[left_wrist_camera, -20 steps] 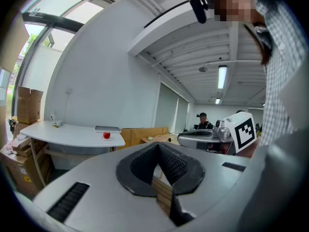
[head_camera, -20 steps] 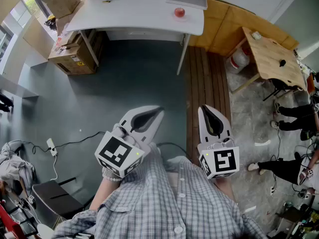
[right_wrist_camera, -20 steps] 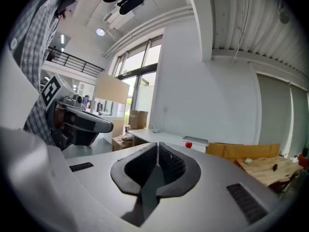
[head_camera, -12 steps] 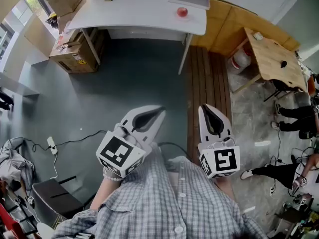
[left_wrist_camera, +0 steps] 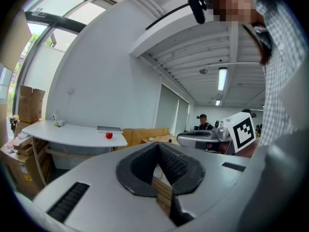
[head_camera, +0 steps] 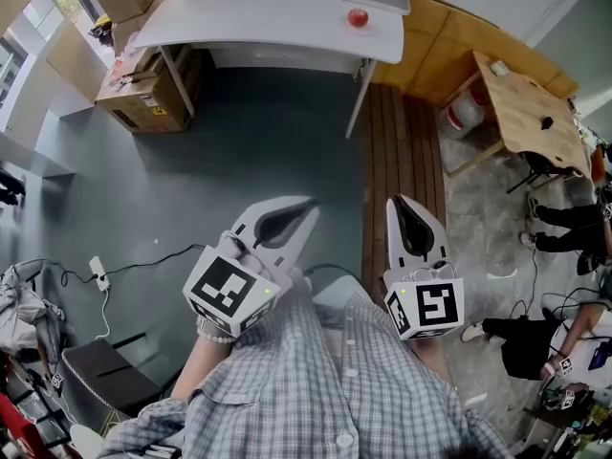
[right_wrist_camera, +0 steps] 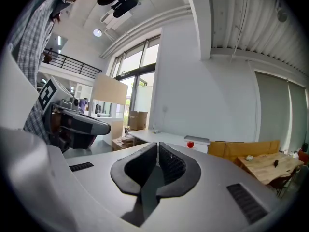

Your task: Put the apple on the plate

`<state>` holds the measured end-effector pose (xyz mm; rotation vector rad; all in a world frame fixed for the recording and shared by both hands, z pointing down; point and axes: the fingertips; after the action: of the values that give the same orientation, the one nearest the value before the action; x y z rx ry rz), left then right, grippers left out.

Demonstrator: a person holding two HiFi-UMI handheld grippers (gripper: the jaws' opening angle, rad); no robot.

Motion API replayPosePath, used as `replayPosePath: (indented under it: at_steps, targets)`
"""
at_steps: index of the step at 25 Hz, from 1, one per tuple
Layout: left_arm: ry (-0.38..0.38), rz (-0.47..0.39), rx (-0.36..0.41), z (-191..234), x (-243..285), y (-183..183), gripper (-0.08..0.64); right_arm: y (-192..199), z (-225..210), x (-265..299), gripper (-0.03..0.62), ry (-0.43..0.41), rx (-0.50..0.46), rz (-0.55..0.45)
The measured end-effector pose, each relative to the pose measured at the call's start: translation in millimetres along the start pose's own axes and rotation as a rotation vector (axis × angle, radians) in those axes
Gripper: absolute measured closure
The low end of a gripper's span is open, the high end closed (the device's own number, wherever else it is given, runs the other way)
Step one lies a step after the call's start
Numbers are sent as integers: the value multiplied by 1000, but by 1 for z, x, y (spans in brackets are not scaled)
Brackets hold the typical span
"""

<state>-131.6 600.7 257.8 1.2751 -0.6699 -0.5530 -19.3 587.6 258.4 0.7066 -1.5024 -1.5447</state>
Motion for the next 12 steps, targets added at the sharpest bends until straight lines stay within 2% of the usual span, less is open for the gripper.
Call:
replayPosePath:
  at_steps: [12]
  targets:
    - [-13, 17, -12, 13, -3, 6, 551, 9, 5, 15, 563, -3, 44, 18]
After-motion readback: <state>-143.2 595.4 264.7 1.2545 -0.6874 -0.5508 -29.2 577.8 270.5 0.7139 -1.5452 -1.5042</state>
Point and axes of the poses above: the fingertips, and each gripper's own axes: x forward along the fingers, z to its left, y out of its underside, and after that the axes turned 7 degrees about -y, right-handed
